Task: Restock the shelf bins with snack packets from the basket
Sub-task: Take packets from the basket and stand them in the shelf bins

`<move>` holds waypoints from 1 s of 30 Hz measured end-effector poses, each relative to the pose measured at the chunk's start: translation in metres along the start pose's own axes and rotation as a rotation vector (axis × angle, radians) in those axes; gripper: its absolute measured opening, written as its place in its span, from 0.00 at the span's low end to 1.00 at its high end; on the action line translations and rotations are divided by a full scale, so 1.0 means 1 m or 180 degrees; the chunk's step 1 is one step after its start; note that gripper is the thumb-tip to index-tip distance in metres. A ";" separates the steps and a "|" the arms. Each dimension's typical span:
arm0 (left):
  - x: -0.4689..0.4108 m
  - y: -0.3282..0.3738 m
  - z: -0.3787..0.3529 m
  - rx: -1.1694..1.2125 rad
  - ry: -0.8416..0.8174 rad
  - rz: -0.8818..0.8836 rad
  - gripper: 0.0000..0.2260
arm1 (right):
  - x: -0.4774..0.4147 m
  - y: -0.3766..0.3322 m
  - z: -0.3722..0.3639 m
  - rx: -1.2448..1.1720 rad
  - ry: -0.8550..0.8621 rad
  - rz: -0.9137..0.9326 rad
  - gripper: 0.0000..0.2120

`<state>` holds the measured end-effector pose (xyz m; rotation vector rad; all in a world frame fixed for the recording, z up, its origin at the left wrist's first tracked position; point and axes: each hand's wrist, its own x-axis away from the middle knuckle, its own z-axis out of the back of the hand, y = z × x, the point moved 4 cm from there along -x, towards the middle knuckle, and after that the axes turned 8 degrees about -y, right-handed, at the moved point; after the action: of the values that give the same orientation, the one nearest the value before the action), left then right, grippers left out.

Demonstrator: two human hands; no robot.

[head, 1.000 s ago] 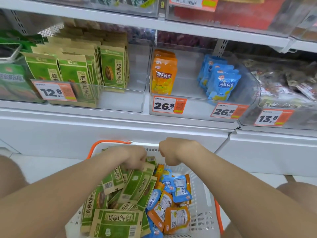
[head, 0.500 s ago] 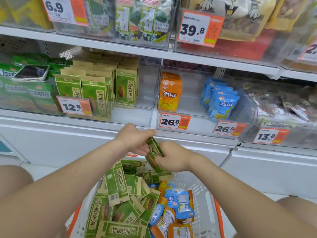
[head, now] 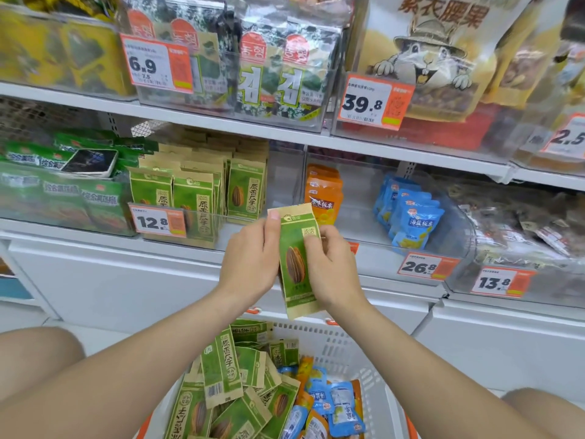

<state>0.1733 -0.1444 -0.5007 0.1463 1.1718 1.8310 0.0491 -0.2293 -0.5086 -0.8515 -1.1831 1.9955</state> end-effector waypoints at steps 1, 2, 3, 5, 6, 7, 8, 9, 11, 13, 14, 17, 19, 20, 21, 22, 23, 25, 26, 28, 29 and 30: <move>-0.003 -0.001 0.004 -0.0137 0.0087 -0.0077 0.25 | 0.000 -0.005 -0.004 0.0066 -0.0085 0.0093 0.07; -0.005 -0.002 0.008 -0.0273 0.0153 -0.0124 0.24 | 0.000 -0.009 -0.008 0.0113 -0.0202 0.0174 0.07; -0.010 -0.004 0.012 -0.0396 0.0208 -0.0177 0.23 | -0.001 -0.013 -0.013 0.0126 -0.0292 0.0251 0.09; -0.021 -0.008 0.022 -0.0547 0.0288 -0.0221 0.22 | -0.007 -0.019 -0.022 0.0068 -0.0358 0.0321 0.14; -0.027 -0.010 0.028 -0.0612 0.0321 -0.0246 0.21 | -0.011 -0.023 -0.026 0.0027 -0.0353 0.0303 0.15; -0.034 -0.010 0.034 -0.0682 0.0337 -0.0293 0.21 | -0.018 -0.028 -0.029 -0.0005 -0.0347 0.0278 0.15; -0.041 -0.009 0.040 -0.0774 0.0333 -0.0330 0.21 | -0.024 -0.032 -0.032 -0.0018 -0.0362 0.0246 0.15; -0.047 -0.011 0.046 -0.0874 0.0322 -0.0334 0.21 | -0.031 -0.038 -0.034 0.0012 -0.0375 0.0246 0.15; -0.060 -0.018 0.057 -0.1029 0.0350 -0.0254 0.22 | -0.043 -0.053 -0.038 0.0227 -0.0313 0.0412 0.14; -0.069 -0.029 0.068 -0.1096 0.0451 -0.0095 0.20 | -0.054 -0.067 -0.043 0.0529 -0.0119 0.0740 0.13; -0.073 -0.032 0.072 -0.1140 0.0495 -0.0035 0.18 | -0.059 -0.072 -0.045 0.0639 -0.0039 0.0918 0.13; -0.084 -0.037 0.084 -0.1372 0.0686 -0.0177 0.06 | -0.071 -0.083 -0.055 0.0913 0.0080 0.1335 0.16; -0.091 -0.042 0.090 -0.1743 0.0729 -0.0195 0.16 | -0.081 -0.084 -0.061 0.1016 0.0162 0.1368 0.16; -0.094 -0.046 0.093 -0.1870 0.0687 -0.0194 0.22 | -0.087 -0.081 -0.065 0.1065 0.0176 0.1325 0.16; -0.098 -0.050 0.095 -0.1989 0.0620 -0.0170 0.27 | -0.092 -0.078 -0.069 0.1144 0.0153 0.1278 0.16; -0.101 -0.054 0.095 -0.2103 0.0501 -0.0095 0.31 | -0.099 -0.072 -0.074 0.1244 0.0091 0.1227 0.16; -0.105 -0.059 0.095 -0.2189 0.0372 0.0024 0.35 | -0.105 -0.066 -0.078 0.1352 -0.0007 0.1168 0.15; -0.111 -0.066 0.094 -0.2321 0.0166 0.0265 0.41 | -0.119 -0.054 -0.087 0.1415 -0.0171 0.1025 0.13; -0.114 -0.069 0.094 -0.2395 0.0099 0.0357 0.42 | -0.126 -0.049 -0.090 0.1386 -0.0200 0.0875 0.12; -0.118 -0.073 0.091 -0.2522 0.0031 0.0428 0.42 | -0.138 -0.041 -0.095 0.1294 -0.0210 0.0406 0.13; -0.119 -0.074 0.091 -0.2566 0.0029 0.0436 0.42 | -0.142 -0.038 -0.097 0.1243 -0.0173 0.0213 0.15; -0.121 -0.075 0.091 -0.2593 0.0045 0.0439 0.41 | -0.145 -0.035 -0.099 0.1216 -0.0114 0.0098 0.15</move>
<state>0.3368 -0.1662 -0.4666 -0.2588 0.3575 2.2885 0.2181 -0.2848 -0.4857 -0.6437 -0.7713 2.1734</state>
